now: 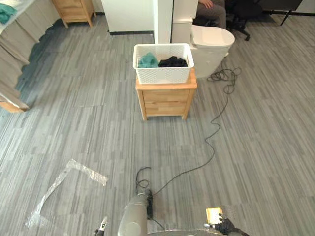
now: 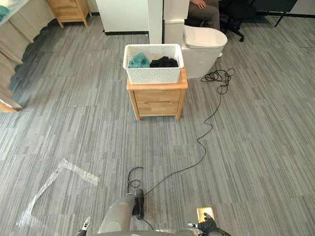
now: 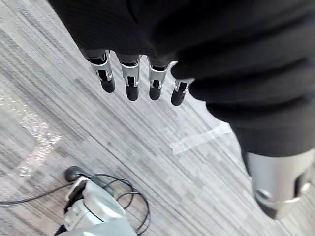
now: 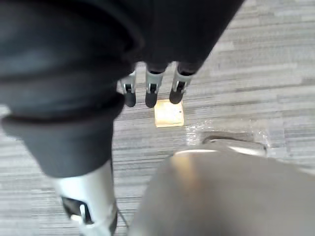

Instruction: Pick up the laundry basket with both hands and put the clothes into the washing machine.

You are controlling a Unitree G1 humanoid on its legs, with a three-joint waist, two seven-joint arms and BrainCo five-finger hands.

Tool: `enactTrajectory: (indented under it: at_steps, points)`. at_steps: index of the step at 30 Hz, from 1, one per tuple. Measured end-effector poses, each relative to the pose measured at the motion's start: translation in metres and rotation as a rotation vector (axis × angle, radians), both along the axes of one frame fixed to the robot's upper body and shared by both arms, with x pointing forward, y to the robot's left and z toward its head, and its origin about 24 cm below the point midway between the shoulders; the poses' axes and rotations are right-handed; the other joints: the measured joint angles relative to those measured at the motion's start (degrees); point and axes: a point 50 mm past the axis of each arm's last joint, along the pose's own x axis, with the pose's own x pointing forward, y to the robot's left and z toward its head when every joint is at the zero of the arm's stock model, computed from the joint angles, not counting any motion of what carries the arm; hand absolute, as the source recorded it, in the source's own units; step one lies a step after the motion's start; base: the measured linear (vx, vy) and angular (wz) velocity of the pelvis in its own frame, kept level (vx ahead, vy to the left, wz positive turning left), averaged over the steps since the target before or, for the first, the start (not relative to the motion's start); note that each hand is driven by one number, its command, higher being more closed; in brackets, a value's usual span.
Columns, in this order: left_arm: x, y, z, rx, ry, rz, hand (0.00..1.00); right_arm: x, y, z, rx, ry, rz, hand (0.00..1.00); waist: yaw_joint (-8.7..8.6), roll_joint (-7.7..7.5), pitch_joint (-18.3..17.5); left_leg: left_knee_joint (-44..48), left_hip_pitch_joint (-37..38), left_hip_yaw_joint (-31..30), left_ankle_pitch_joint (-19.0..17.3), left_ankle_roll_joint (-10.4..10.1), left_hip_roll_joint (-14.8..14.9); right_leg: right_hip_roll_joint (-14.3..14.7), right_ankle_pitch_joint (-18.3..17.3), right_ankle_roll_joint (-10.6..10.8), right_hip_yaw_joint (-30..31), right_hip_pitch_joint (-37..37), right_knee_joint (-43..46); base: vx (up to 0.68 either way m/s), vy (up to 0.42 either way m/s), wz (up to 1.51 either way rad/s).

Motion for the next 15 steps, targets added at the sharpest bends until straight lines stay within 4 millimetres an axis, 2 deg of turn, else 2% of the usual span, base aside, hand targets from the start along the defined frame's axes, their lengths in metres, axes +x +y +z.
enactTrajectory:
  at_steps: [1, 2, 3, 5, 6, 7, 8, 9, 10, 11, 12, 13, 14, 15]
  points:
    - [0.001, -0.002, 0.000, -0.005, -0.002, -0.010, 0.00, 0.002, -0.002, 0.001, 0.004, -0.022, -0.034, 0.00, -0.22, 0.24, 0.1, -0.1, 4.2, 0.7, -1.8, 1.5, -1.3, -0.5, 5.7, -1.7, 2.0, -4.1, 13.9, 0.44, 0.230, -0.01]
    - [0.003, -0.002, 0.000, -0.004, -0.006, -0.016, 0.00, 0.004, -0.004, 0.003, 0.001, -0.034, -0.039, 0.00, -0.51, 0.44, 0.3, -0.5, 6.8, 0.7, -2.6, 2.2, -1.8, -0.7, 6.8, -2.7, 1.7, -6.0, 20.1, 0.64, 0.299, 0.07]
    - [0.009, -0.001, 0.001, 0.002, -0.017, -0.037, 0.00, 0.009, -0.005, 0.005, -0.004, -0.056, -0.044, 0.00, -1.14, 0.97, 0.7, -2.8, 11.8, 0.4, -3.8, 2.5, -2.6, -0.5, 6.4, -3.0, -0.5, -8.6, 28.0, 0.51, 0.224, 0.05]
    - [0.020, -0.003, 0.004, 0.007, -0.048, -0.081, 0.00, 0.019, -0.006, 0.009, -0.013, -0.095, -0.025, 0.00, -2.02, 1.71, 1.0, -9.5, 19.1, -0.1, -4.0, 2.5, -3.1, 0.7, 4.6, -4.5, -6.0, -12.3, 31.1, 0.45, 0.169, -0.07]
    - [0.029, -0.002, 0.006, 0.015, -0.072, -0.109, 0.00, 0.024, -0.005, 0.011, -0.015, -0.117, -0.015, 0.00, -2.48, 1.90, 0.9, -12.5, 21.9, -0.4, -3.8, 2.2, -3.1, 1.7, 3.2, -3.9, -9.0, -14.4, 29.7, 0.43, 0.100, -0.06]
    - [0.039, -0.002, 0.009, 0.024, -0.101, -0.132, 0.00, 0.034, -0.002, 0.014, -0.014, -0.155, 0.002, 0.00, -3.17, 1.75, 1.1, -15.4, 24.6, -0.9, -3.6, 1.8, -3.1, 3.0, 1.2, -2.9, -12.5, -17.3, 25.5, 0.47, 0.058, 0.03]
    - [0.051, -0.003, 0.011, 0.026, -0.125, -0.162, 0.00, 0.037, -0.002, 0.016, -0.016, -0.170, 0.007, 0.00, -3.51, 1.89, 1.2, -17.7, 27.3, -1.1, -3.5, 1.6, -2.9, 4.6, -0.8, -2.8, -15.6, -19.6, 19.0, 0.50, 0.040, 0.05]
    - [0.056, -0.006, 0.011, 0.023, -0.138, -0.174, 0.00, 0.038, -0.003, 0.017, -0.016, -0.177, 0.006, 0.00, -3.75, 2.19, 1.4, -18.8, 28.6, -1.0, -3.4, 1.4, -2.7, 5.7, -1.3, -2.9, -17.2, -20.5, 14.9, 0.66, 0.016, 0.06]
    - [0.066, -0.011, 0.013, 0.019, -0.162, -0.199, 0.00, 0.043, -0.004, 0.020, -0.021, -0.199, 0.010, 0.00, -4.46, 3.08, 1.9, -20.3, 30.8, -1.0, -3.2, 0.8, -1.6, 8.2, -1.5, -3.0, -20.6, -21.2, 5.3, 0.56, 0.002, 0.15]
    - [0.072, -0.012, 0.015, 0.020, -0.178, -0.214, 0.00, 0.048, -0.004, 0.022, -0.026, -0.220, 0.015, 0.00, -5.12, 3.69, 2.2, -20.9, 32.0, -1.4, -3.3, 0.2, -0.6, 10.1, -0.5, -4.0, -22.5, -21.6, -2.7, 0.68, -0.021, 0.36]
    - [0.079, -0.013, 0.017, 0.024, -0.193, -0.233, 0.00, 0.052, -0.003, 0.025, -0.032, -0.240, 0.017, 0.00, -6.04, 3.85, 2.4, -21.2, 33.1, -2.3, -3.4, -1.6, 0.2, 12.3, 3.0, -4.4, -22.8, -22.5, -12.7, 0.47, -0.047, 0.39]
    - [0.081, -0.013, 0.018, 0.029, -0.197, -0.249, 0.00, 0.053, -0.001, 0.025, -0.029, -0.245, 0.019, 0.00, -6.19, 3.47, 2.3, -21.6, 33.8, -2.5, -3.4, -2.7, 0.2, 13.3, 5.8, -4.3, -22.4, -22.3, -17.9, 0.62, -0.095, 0.32]
    - [0.081, -0.011, 0.018, 0.036, -0.197, -0.257, 0.00, 0.052, 0.003, 0.025, -0.023, -0.249, 0.019, 0.00, -6.16, 2.38, 2.0, -21.6, 35.5, -2.8, -3.8, -4.7, -0.3, 14.6, 13.3, -7.2, -20.7, -22.1, -24.8, 0.66, -0.135, 0.15]
    - [0.079, -0.015, 0.017, 0.024, -0.190, -0.253, 0.00, 0.052, 0.000, 0.025, -0.029, -0.249, 0.013, 0.00, -6.01, 2.83, 1.8, -19.1, 36.6, -3.5, -4.5, -6.0, 1.2, 15.5, 16.8, -12.7, -19.9, -21.8, -22.3, 0.66, -0.138, -0.03]
